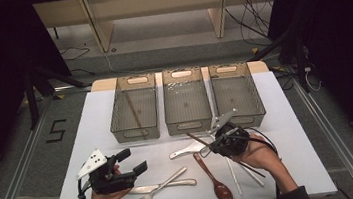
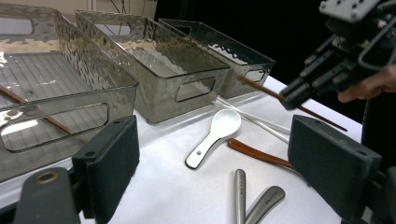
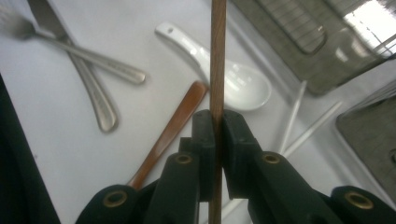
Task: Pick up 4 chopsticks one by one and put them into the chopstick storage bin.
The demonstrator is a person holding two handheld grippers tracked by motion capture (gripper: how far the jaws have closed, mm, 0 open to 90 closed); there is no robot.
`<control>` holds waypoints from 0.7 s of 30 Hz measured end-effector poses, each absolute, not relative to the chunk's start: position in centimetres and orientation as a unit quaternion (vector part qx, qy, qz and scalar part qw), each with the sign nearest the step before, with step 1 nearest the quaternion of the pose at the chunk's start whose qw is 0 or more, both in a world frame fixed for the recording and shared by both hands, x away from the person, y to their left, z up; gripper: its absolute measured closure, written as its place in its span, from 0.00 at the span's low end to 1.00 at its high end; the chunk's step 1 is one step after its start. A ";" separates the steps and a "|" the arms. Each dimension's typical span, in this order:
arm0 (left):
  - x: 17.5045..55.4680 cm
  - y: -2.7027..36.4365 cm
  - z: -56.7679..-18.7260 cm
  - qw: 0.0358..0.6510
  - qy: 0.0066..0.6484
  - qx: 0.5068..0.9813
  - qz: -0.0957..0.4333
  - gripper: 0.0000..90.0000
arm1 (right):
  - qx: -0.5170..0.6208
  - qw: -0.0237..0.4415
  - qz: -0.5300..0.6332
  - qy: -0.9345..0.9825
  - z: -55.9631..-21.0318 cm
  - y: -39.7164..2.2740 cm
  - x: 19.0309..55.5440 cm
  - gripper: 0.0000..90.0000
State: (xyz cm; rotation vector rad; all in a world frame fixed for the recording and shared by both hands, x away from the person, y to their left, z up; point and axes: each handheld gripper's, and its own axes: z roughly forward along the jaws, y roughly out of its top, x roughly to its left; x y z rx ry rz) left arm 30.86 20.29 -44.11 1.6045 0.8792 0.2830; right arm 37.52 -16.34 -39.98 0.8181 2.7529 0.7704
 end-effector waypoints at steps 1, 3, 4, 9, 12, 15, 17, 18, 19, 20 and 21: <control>30.9 20.3 -44.1 0.601 0.379 0.693 0.122 0.18 | 0.275 0.086 0.262 0.921 -39.8 -16.3 37.7 0.94; 30.9 20.3 -44.1 0.601 0.380 0.693 0.122 0.18 | 0.277 0.087 0.274 0.917 -39.3 -16.1 38.2 0.94; 30.9 20.3 -44.1 0.601 0.380 0.693 0.122 0.18 | 0.280 0.086 0.279 0.914 -39.1 -16.0 38.5 0.94; 30.9 20.3 -44.1 0.601 0.380 0.692 0.122 0.18 | 0.287 0.090 0.301 0.905 -37.9 -15.1 39.6 0.94; 30.9 20.3 -44.1 0.601 0.380 0.692 0.122 0.18 | 0.287 0.092 0.309 0.902 -37.3 -14.3 40.3 0.94; 30.9 20.3 -44.1 0.602 0.380 0.692 0.122 0.18 | 0.292 0.090 0.320 0.897 -36.8 -13.6 40.9 0.94; 30.9 20.3 -44.1 0.602 0.380 0.691 0.122 0.18 | 0.293 0.088 0.327 0.894 -36.5 -13.1 41.4 0.94; 30.9 20.3 -44.1 0.602 0.381 0.692 0.122 0.18 | 0.293 0.087 0.331 0.893 -36.4 -12.8 41.7 0.94; 30.9 20.4 -44.1 0.602 0.381 0.692 0.122 0.18 | 0.295 0.086 0.336 0.890 -36.2 -12.5 41.9 0.94; 30.9 20.3 -44.1 0.603 0.381 0.691 0.122 0.18 | 0.297 0.085 0.340 0.888 -35.9 -12.3 42.2 0.94; 30.9 20.3 -44.1 0.603 0.381 0.690 0.122 0.18 | 0.297 0.085 0.344 0.887 -35.8 -12.0 42.4 0.94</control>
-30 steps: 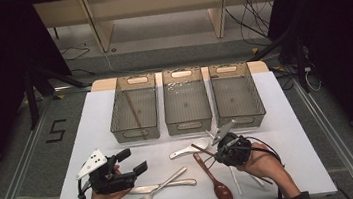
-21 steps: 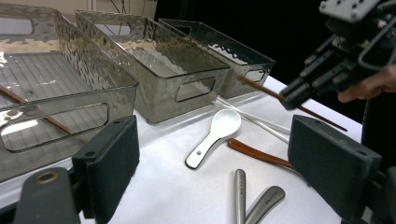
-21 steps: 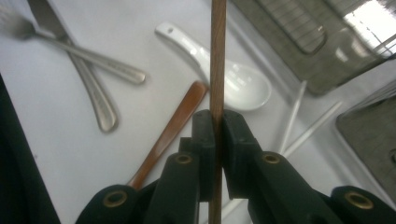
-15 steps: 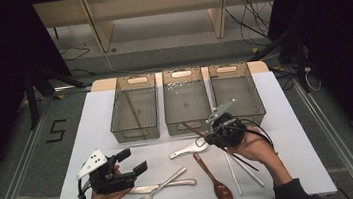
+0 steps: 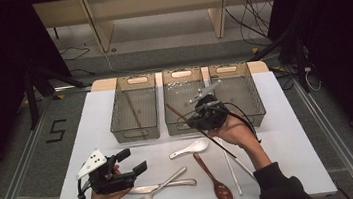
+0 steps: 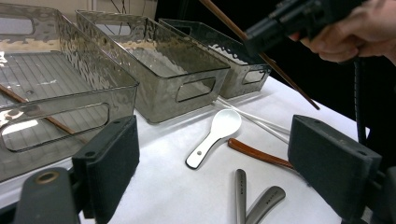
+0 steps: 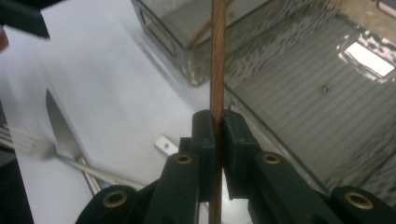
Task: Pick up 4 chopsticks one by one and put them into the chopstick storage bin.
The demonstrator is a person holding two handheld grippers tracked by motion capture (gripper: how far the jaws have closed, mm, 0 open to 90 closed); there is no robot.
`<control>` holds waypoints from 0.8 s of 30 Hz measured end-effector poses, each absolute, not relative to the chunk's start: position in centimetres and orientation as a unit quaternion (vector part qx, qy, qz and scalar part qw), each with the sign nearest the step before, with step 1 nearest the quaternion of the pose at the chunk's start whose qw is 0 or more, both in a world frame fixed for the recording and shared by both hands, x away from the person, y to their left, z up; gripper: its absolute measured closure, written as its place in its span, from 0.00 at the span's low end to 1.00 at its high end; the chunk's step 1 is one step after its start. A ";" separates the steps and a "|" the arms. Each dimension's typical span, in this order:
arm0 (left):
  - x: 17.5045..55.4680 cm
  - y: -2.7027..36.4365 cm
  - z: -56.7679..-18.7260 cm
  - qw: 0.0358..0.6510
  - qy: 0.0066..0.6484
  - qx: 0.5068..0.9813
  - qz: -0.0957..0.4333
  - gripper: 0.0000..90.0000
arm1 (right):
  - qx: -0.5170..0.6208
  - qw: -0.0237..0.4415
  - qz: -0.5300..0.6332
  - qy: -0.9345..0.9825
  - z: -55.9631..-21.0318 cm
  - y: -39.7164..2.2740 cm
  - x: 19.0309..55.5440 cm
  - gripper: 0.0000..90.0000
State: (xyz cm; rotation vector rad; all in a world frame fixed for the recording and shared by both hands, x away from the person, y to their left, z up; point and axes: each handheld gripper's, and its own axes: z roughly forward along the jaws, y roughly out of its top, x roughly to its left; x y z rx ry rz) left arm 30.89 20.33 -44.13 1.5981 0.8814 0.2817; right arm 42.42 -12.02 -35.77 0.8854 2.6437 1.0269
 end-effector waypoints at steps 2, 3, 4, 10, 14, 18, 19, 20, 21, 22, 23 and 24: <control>30.9 20.4 -44.1 0.602 0.381 0.691 0.121 0.18 | 0.302 0.085 0.348 0.884 -35.4 -11.4 42.9 0.94; 30.9 20.4 -44.1 0.603 0.381 0.690 0.122 0.18 | 0.303 0.087 0.349 0.882 -35.2 -11.1 43.1 0.94; 30.9 20.4 -44.1 0.603 0.381 0.690 0.121 0.18 | 0.303 0.088 0.353 0.881 -35.1 -10.9 43.4 0.94; 30.9 20.4 -44.1 0.603 0.381 0.690 0.121 0.18 | 0.313 0.092 0.364 0.872 -34.5 -9.4 44.8 0.94; 30.9 20.4 -44.1 0.604 0.381 0.690 0.121 0.18 | 0.321 0.087 0.370 0.868 -34.2 -8.5 45.7 0.94; 30.9 20.4 -44.1 0.605 0.382 0.689 0.120 0.18 | 0.325 0.087 0.377 0.863 -34.0 -7.7 46.6 0.94; 30.9 20.4 -44.1 0.605 0.382 0.688 0.120 0.18 | 0.325 0.086 0.376 0.863 -34.0 -7.5 46.8 0.94; 30.9 20.4 -44.1 0.605 0.382 0.688 0.120 0.18 | 0.328 0.087 0.376 0.862 -34.0 -7.3 46.9 0.94; 30.9 20.4 -44.1 0.605 0.382 0.689 0.120 0.18 | 0.333 0.085 0.379 0.859 -33.9 -7.1 47.1 0.94; 30.9 20.4 -44.1 0.605 0.382 0.689 0.119 0.18 | 0.333 0.085 0.380 0.859 -33.9 -7.0 47.2 0.94; 30.9 20.4 -44.1 0.605 0.382 0.689 0.119 0.18 | 0.335 0.084 0.381 0.858 -33.9 -6.8 47.4 0.94; 30.9 20.4 -44.1 0.605 0.382 0.688 0.119 0.18 | 0.337 0.085 0.384 0.856 -33.9 -6.6 47.6 0.94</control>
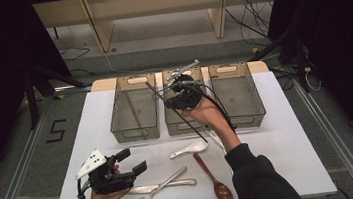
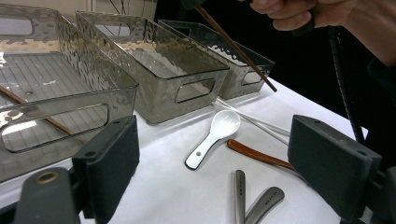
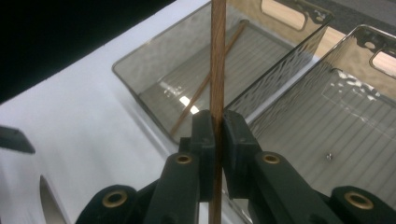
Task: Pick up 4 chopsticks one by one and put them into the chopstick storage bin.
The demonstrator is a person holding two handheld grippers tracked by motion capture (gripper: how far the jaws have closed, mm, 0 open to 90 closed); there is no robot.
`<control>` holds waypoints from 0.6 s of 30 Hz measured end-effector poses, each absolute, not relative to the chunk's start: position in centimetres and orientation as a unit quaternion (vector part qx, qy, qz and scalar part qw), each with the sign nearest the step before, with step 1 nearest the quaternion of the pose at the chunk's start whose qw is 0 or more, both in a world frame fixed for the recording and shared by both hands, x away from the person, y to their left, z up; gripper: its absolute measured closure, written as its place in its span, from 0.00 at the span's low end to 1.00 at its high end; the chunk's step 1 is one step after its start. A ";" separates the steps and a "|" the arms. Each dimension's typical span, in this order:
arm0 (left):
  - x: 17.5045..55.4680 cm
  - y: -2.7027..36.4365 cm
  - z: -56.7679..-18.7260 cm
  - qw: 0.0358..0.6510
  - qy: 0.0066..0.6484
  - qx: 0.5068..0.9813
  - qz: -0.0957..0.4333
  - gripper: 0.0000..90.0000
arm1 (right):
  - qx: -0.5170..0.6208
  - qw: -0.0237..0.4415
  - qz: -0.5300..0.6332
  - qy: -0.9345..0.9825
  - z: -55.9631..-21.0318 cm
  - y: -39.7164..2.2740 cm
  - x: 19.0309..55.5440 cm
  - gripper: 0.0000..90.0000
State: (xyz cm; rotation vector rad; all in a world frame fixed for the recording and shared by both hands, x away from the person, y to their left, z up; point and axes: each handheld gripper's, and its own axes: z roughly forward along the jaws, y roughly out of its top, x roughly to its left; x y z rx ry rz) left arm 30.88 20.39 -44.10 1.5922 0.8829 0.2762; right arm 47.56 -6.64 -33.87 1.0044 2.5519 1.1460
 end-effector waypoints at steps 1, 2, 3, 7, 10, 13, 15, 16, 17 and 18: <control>30.9 20.4 -44.1 0.605 0.382 0.688 0.119 0.18 | 0.337 0.086 0.384 0.855 -33.8 -6.5 47.7 0.94; 30.9 20.4 -44.1 0.605 0.382 0.688 0.119 0.18 | 0.340 0.085 0.385 0.854 -33.8 -6.3 47.9 0.94; 30.9 20.4 -44.1 0.605 0.382 0.689 0.119 0.18 | 0.341 0.084 0.385 0.853 -33.8 -6.2 48.1 0.94; 30.9 20.4 -44.1 0.606 0.381 0.688 0.119 0.18 | 0.350 0.081 0.389 0.848 -33.6 -5.4 48.9 0.94; 30.9 20.4 -44.1 0.606 0.381 0.688 0.119 0.18 | 0.353 0.080 0.389 0.847 -33.5 -4.8 49.5 0.94; 30.9 20.4 -44.1 0.606 0.381 0.689 0.118 0.18 | 0.360 0.079 0.387 0.845 -33.4 -4.2 50.1 0.94; 30.9 20.4 -44.1 0.607 0.380 0.688 0.118 0.18 | 0.362 0.078 0.388 0.844 -33.4 -3.7 50.4 0.94; 30.9 20.4 -44.1 0.607 0.380 0.688 0.118 0.18 | 0.362 0.078 0.387 0.844 -33.4 -3.5 50.6 0.94; 30.9 20.4 -44.1 0.607 0.381 0.688 0.117 0.18 | 0.361 0.081 0.386 0.845 -33.4 -3.2 50.7 0.94; 30.9 20.4 -44.1 0.606 0.380 0.688 0.117 0.18 | 0.363 0.080 0.384 0.845 -33.4 -3.0 50.9 0.94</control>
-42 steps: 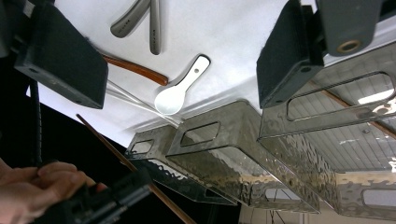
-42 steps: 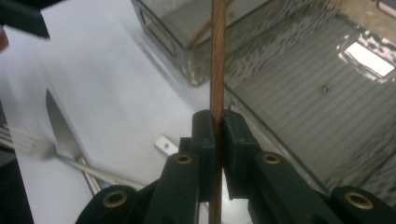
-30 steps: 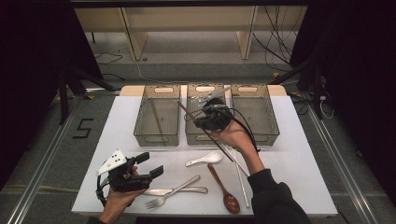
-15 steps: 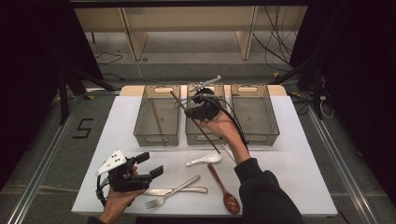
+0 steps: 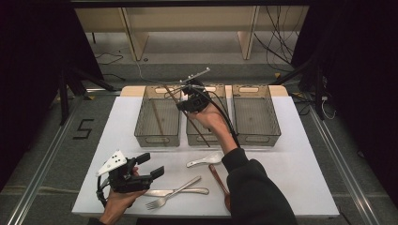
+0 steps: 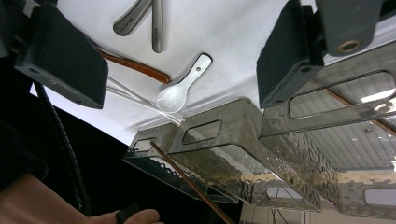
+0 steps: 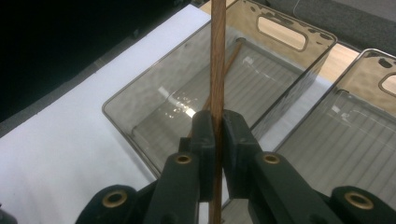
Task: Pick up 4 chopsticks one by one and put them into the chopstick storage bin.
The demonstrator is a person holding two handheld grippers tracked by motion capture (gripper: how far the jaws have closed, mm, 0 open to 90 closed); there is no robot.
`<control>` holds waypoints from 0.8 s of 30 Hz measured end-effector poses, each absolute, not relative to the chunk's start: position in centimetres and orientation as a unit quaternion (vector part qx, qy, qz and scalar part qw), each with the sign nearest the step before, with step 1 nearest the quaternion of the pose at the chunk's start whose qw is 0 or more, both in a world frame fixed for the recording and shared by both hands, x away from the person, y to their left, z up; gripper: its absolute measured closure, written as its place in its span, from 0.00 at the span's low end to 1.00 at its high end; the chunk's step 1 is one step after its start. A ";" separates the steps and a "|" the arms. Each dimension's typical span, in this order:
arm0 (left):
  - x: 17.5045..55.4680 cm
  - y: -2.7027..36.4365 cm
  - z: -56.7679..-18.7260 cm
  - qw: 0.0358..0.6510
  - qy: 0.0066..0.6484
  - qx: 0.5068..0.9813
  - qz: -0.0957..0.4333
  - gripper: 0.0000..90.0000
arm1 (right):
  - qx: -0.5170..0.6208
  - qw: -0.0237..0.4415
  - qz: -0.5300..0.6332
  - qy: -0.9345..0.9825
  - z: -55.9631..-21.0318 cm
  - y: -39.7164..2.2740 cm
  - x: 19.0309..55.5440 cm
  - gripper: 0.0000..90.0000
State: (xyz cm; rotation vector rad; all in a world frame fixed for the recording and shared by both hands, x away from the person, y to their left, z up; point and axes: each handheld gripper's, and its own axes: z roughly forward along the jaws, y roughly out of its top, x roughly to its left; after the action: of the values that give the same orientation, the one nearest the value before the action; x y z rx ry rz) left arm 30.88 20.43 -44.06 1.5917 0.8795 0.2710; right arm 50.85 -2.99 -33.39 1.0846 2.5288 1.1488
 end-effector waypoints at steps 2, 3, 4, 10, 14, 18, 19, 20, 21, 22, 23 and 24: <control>30.9 20.5 -44.0 0.607 0.379 0.689 0.117 0.18 | 0.363 0.080 0.383 0.845 -33.5 -2.6 51.1 0.94; 30.9 20.5 -44.0 0.607 0.380 0.688 0.117 0.18 | 0.364 0.080 0.382 0.845 -33.5 -2.5 51.3 0.94; 30.9 20.5 -44.0 0.608 0.380 0.688 0.116 0.18 | 0.366 0.078 0.382 0.845 -33.5 -2.3 51.4 0.94; 30.9 20.4 -44.0 0.608 0.380 0.687 0.116 0.18 | 0.368 0.077 0.380 0.845 -33.5 -1.5 51.8 0.94; 30.9 20.5 -44.0 0.608 0.380 0.687 0.117 0.18 | 0.370 0.077 0.381 0.844 -33.4 -1.0 52.1 0.94; 30.9 20.4 -44.0 0.609 0.380 0.687 0.116 0.18 | 0.371 0.075 0.378 0.845 -33.3 -0.6 52.4 0.94; 30.9 20.5 -44.0 0.609 0.379 0.687 0.116 0.18 | 0.371 0.075 0.377 0.845 -33.3 -0.4 52.5 0.94; 30.9 20.5 -44.0 0.609 0.379 0.687 0.117 0.18 | 0.370 0.076 0.377 0.845 -33.4 -0.3 52.6 0.94; 30.9 20.5 -44.0 0.609 0.379 0.687 0.117 0.18 | 0.373 0.073 0.376 0.845 -33.4 -0.1 52.7 0.94; 30.9 20.5 -44.0 0.609 0.379 0.687 0.117 0.18 | 0.373 0.073 0.377 0.845 -33.4 0.0 52.8 0.94; 30.9 20.5 -44.0 0.609 0.379 0.686 0.117 0.18 | 0.374 0.073 0.375 0.845 -33.4 0.1 52.9 0.94; 30.9 20.5 -44.0 0.610 0.379 0.686 0.117 0.18 | 0.377 0.071 0.374 0.844 -33.4 0.3 53.0 0.94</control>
State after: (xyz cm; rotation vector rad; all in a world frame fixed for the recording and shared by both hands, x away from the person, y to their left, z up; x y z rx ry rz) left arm 30.88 20.49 -44.00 1.5825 0.8755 0.2692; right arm 53.03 0.28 -33.44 1.1337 2.5394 1.1245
